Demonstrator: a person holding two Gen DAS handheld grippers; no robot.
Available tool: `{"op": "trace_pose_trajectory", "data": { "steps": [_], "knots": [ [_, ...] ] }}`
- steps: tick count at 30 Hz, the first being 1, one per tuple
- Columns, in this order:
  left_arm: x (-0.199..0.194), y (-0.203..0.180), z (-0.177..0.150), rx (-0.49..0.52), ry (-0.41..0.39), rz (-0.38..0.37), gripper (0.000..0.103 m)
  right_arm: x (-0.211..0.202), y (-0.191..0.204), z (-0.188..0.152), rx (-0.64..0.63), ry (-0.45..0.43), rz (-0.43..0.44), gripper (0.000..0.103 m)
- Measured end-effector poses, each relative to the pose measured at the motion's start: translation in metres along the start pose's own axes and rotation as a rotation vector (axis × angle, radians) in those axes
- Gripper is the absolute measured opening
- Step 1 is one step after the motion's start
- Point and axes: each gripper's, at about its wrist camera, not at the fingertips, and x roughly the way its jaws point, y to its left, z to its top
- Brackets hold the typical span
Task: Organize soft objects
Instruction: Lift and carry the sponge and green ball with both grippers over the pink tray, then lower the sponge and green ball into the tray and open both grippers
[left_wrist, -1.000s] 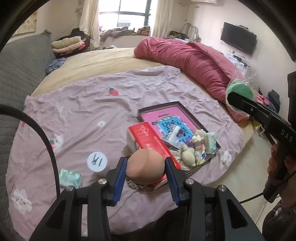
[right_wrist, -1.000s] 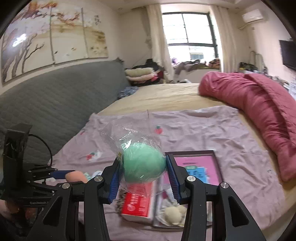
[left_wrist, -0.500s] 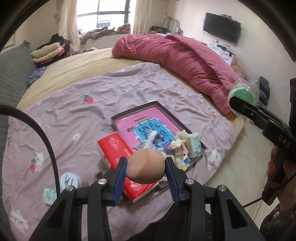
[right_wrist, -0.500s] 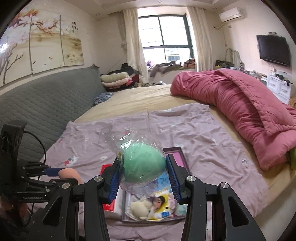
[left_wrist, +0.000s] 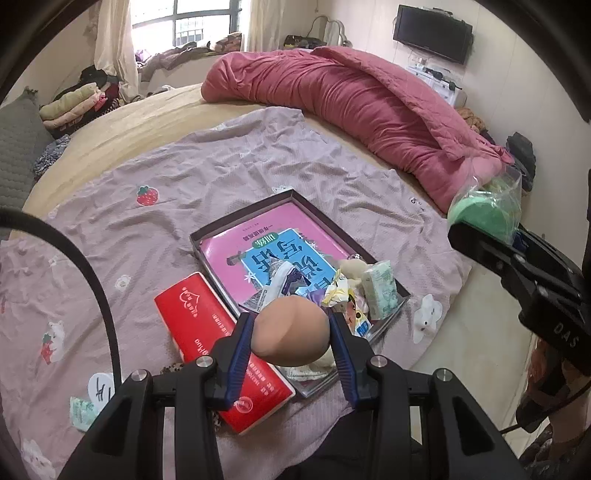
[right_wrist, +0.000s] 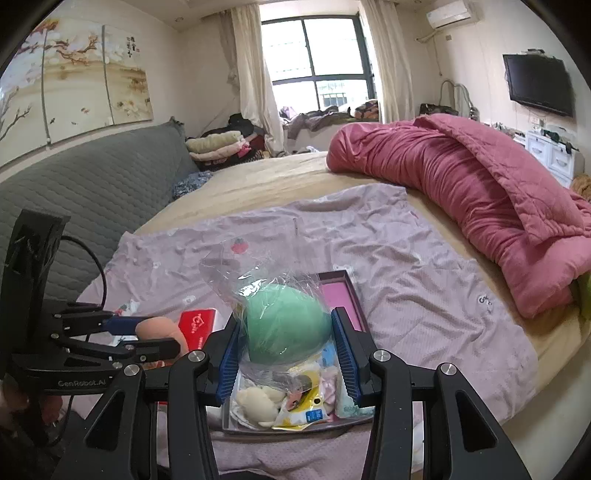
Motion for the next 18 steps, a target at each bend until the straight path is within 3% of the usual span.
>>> {"op": "trace_pose_trajectory", "data": {
  "steps": [18],
  "knots": [
    [0.067, 0.000, 0.008, -0.003, 0.108, -0.011, 0.042, 0.042, -0.021, -0.025, 0.031, 0.086, -0.019, 0.048]
  ]
}}
